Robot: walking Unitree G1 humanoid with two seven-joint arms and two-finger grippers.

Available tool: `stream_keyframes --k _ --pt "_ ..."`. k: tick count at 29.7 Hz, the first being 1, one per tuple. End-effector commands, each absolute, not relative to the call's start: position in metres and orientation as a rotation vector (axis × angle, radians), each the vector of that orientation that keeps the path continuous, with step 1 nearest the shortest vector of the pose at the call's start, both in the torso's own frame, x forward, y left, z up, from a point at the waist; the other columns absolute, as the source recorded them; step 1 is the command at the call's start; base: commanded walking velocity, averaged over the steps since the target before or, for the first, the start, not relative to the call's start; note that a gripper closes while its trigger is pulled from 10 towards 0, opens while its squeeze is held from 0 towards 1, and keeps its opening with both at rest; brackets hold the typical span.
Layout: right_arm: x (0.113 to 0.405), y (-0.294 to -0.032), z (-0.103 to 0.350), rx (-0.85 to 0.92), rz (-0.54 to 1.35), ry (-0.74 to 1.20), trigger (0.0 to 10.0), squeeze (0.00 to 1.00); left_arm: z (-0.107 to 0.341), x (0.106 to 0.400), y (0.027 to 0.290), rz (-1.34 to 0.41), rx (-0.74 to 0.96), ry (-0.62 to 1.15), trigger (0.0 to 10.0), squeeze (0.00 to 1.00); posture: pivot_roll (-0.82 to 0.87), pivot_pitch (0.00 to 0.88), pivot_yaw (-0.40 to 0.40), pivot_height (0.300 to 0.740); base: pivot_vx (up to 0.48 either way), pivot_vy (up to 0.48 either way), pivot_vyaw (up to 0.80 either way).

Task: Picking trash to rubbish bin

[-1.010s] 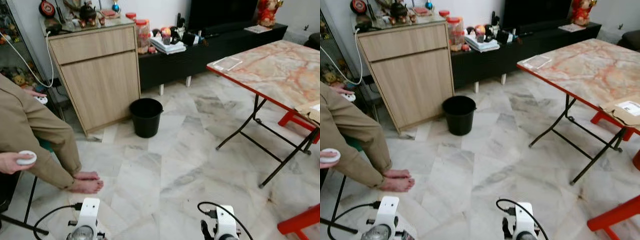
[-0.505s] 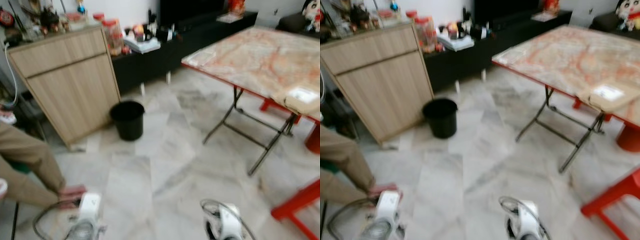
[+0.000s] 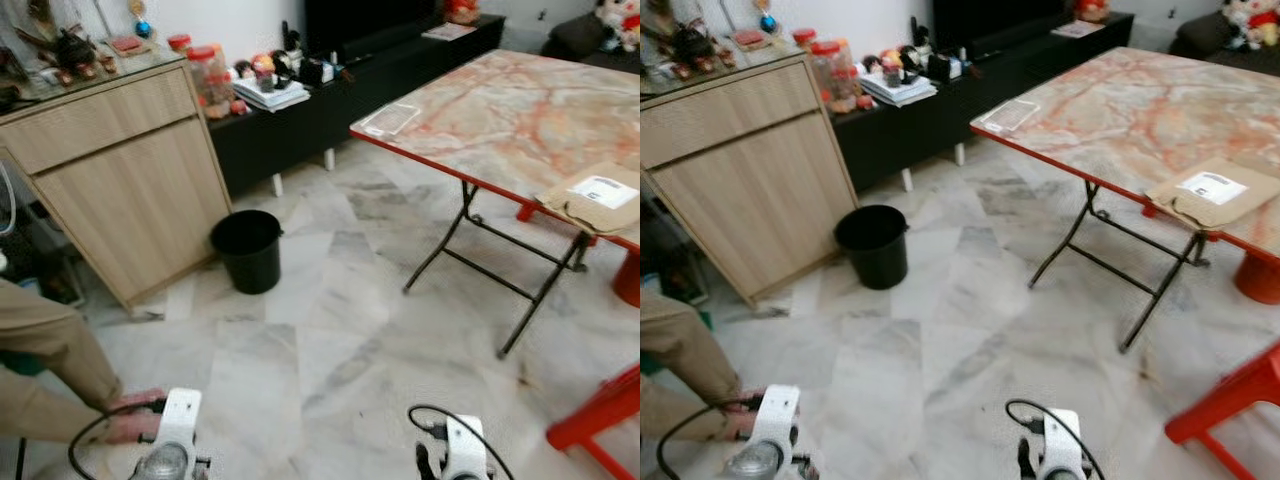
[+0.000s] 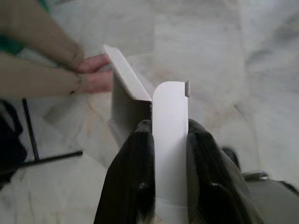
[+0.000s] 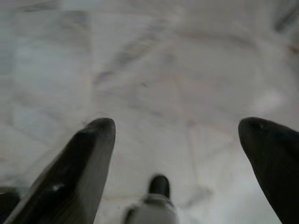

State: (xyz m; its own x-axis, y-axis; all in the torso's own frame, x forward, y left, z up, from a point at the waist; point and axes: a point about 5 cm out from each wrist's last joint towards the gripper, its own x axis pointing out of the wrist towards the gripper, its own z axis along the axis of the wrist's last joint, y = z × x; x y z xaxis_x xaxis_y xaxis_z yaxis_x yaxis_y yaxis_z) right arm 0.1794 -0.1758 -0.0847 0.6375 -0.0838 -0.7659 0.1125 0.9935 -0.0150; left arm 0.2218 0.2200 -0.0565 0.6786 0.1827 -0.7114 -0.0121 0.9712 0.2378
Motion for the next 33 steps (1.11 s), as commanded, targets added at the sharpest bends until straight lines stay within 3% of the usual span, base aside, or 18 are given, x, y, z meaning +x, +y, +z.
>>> stream_keyframes --k 1,11,33 --pt "0.1832 -0.1637 -0.0838 0.049 -0.09 0.865 10.0 0.0 -0.0574 0.2154 0.2336 0.127 0.257 0.849 10.0 0.0 -0.05 0.053 0.062 0.74 0.36 0.0 0.8" --pt "0.1799 -0.1629 -0.0852 0.093 -0.124 0.864 10.0 0.0 -0.0527 0.2218 0.2368 0.1 0.292 0.838 10.0 0.0 -0.07 0.047 0.102 0.74 0.385 0.0 0.08" --pt "0.1814 -0.1675 -0.0842 0.079 -0.12 0.859 10.0 0.0 -0.054 0.2178 0.2409 0.104 0.301 0.848 10.0 0.0 -0.07 0.022 0.096 0.74 0.48 0.0 0.0"
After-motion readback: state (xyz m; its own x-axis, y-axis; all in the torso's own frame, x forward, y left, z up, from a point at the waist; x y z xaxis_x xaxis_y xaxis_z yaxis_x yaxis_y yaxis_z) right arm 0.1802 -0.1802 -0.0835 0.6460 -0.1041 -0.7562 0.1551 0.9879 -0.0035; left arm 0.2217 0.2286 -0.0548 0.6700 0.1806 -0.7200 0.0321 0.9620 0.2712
